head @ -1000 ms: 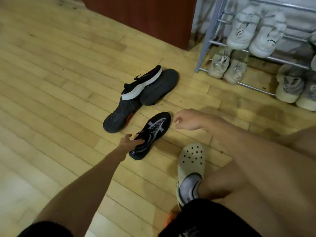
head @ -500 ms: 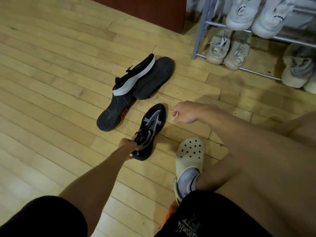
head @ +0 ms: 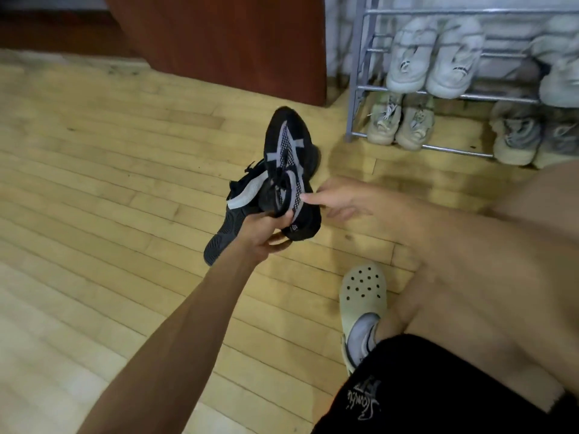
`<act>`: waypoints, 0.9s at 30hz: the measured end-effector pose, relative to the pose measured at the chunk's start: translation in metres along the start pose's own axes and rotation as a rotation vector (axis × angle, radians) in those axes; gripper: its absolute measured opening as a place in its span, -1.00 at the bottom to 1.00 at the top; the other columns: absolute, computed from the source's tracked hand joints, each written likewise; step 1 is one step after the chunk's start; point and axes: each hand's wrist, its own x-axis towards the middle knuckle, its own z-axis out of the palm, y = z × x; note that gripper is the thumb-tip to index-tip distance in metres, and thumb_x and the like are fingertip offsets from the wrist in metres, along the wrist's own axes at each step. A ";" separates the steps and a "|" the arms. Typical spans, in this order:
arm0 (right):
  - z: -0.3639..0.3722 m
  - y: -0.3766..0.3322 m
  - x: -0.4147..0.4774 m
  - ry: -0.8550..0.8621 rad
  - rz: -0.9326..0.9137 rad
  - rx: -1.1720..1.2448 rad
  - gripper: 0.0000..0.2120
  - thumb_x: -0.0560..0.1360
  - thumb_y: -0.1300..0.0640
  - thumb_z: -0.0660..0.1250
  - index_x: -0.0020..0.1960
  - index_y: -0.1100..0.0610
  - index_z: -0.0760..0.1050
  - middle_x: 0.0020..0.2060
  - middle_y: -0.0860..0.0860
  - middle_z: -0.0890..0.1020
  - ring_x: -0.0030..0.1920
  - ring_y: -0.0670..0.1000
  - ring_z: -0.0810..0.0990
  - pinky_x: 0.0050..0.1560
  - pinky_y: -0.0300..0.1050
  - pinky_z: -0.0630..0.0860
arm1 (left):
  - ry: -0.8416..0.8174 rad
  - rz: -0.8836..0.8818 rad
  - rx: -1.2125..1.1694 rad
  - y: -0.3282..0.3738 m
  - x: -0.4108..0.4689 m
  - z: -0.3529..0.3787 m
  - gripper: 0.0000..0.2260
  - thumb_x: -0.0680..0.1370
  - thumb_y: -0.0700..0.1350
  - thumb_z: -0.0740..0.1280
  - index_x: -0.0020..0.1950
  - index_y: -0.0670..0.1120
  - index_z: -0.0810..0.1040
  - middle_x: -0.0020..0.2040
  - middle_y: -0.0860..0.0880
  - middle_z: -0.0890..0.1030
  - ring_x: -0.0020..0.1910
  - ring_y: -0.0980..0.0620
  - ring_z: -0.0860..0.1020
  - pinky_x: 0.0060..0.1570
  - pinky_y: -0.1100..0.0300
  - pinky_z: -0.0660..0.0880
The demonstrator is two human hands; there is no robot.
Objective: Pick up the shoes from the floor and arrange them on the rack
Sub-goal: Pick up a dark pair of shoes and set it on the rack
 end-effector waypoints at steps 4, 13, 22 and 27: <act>-0.046 -0.028 -0.038 0.240 -0.131 0.226 -0.69 0.48 -0.01 0.42 0.13 0.14 0.57 0.01 0.07 0.67 -0.16 0.00 0.64 -0.31 -0.15 0.62 | -0.073 0.184 0.082 0.068 -0.031 0.027 -0.86 0.45 -0.23 0.44 -0.02 -0.10 0.61 -0.22 0.00 0.70 -0.21 0.03 0.62 0.00 -0.02 0.60; -0.167 -0.026 -0.154 0.560 -0.240 0.360 -0.76 0.54 0.18 0.35 0.16 0.26 0.57 0.03 0.14 0.67 -0.17 0.08 0.69 -0.25 -0.12 0.67 | -0.250 0.499 0.381 0.175 -0.113 0.134 -0.78 0.46 -0.26 0.41 0.10 -0.19 0.59 -0.03 -0.11 0.70 -0.11 -0.05 0.68 -0.15 0.12 0.64; -0.262 0.072 -0.240 0.705 -0.332 0.468 -0.79 0.52 0.26 0.35 0.15 0.22 0.61 -0.04 0.05 0.72 -0.08 -0.03 0.70 -0.14 -0.12 0.68 | -0.333 0.634 0.518 0.193 -0.147 0.290 -0.72 0.37 -0.28 0.51 0.05 -0.22 0.59 -0.05 -0.13 0.69 -0.14 -0.08 0.68 -0.16 0.05 0.64; -0.283 0.156 -0.283 0.815 -0.274 0.520 -0.72 0.50 0.29 0.38 0.20 0.27 0.57 0.00 0.13 0.68 -0.04 0.05 0.66 -0.13 -0.14 0.66 | -0.462 0.612 0.541 0.152 -0.154 0.380 -0.64 0.37 -0.26 0.52 0.14 -0.23 0.58 0.04 -0.18 0.67 -0.03 -0.18 0.67 -0.02 -0.12 0.62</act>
